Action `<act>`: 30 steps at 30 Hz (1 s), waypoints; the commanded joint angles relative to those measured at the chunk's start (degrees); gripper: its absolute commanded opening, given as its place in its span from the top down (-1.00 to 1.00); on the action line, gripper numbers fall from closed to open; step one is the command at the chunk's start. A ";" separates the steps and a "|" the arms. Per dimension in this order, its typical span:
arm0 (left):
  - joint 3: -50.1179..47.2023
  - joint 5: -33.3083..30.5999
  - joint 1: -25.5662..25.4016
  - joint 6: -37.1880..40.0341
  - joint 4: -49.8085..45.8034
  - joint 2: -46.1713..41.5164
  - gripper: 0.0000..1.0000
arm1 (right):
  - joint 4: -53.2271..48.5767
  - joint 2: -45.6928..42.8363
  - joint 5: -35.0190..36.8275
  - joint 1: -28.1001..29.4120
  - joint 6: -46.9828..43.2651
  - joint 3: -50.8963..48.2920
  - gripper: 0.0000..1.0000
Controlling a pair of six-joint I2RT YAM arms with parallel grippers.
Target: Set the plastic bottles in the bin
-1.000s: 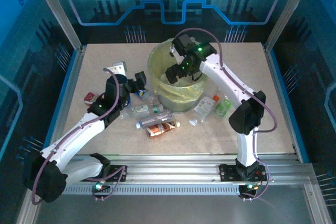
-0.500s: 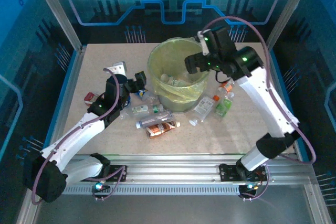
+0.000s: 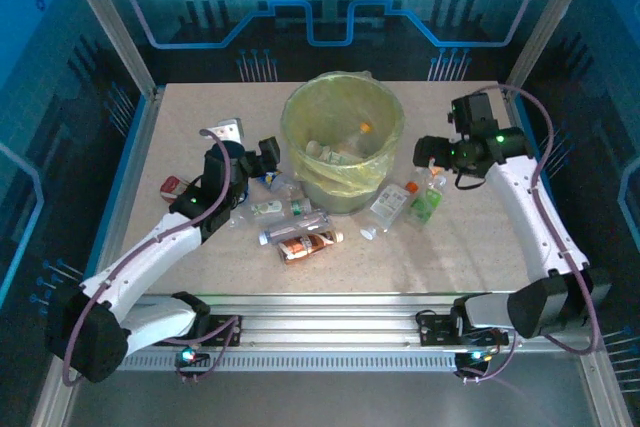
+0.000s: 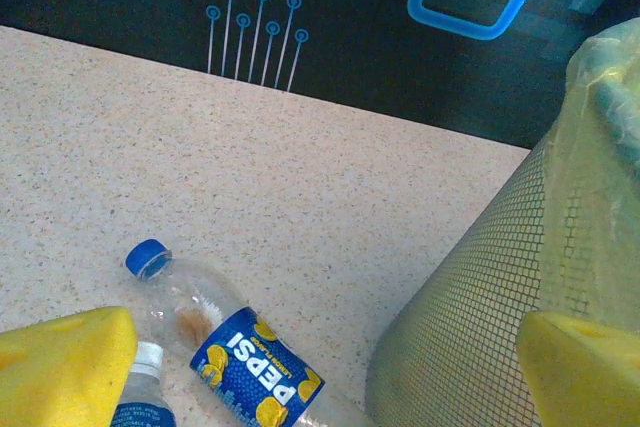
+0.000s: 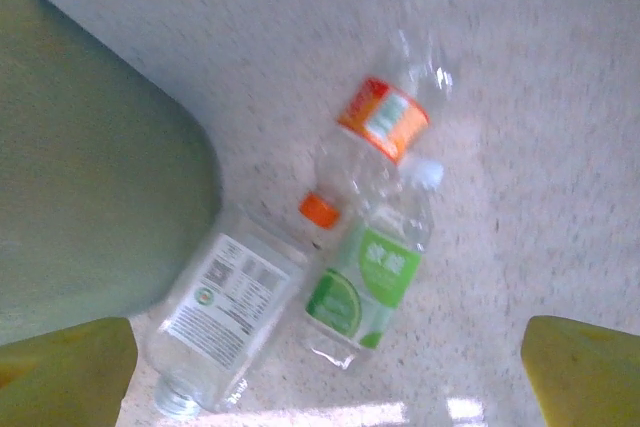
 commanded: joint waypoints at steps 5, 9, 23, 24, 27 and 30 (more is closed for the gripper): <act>0.48 0.44 0.41 -1.84 -0.14 0.64 -0.98 | 6.24 0.78 -7.61 -4.77 3.62 -10.67 -1.00; 0.39 0.50 0.41 -2.06 0.06 0.95 -0.98 | 8.01 1.86 -7.70 -5.85 4.04 -13.53 -0.99; 0.52 0.74 0.44 -2.33 0.19 1.61 -0.98 | 11.55 11.48 -6.35 -6.17 6.84 -14.74 -0.99; 0.51 0.64 0.42 -2.20 0.16 1.61 -0.98 | 12.01 11.92 -6.30 -6.18 6.96 -14.78 -1.00; 0.48 0.53 0.42 -2.10 0.02 1.52 -0.98 | 13.02 13.05 -5.87 -6.13 7.20 -14.79 -1.00; 0.46 0.53 0.41 -2.21 0.04 1.59 -0.98 | 13.64 14.10 -4.61 -6.17 7.39 -14.87 -0.99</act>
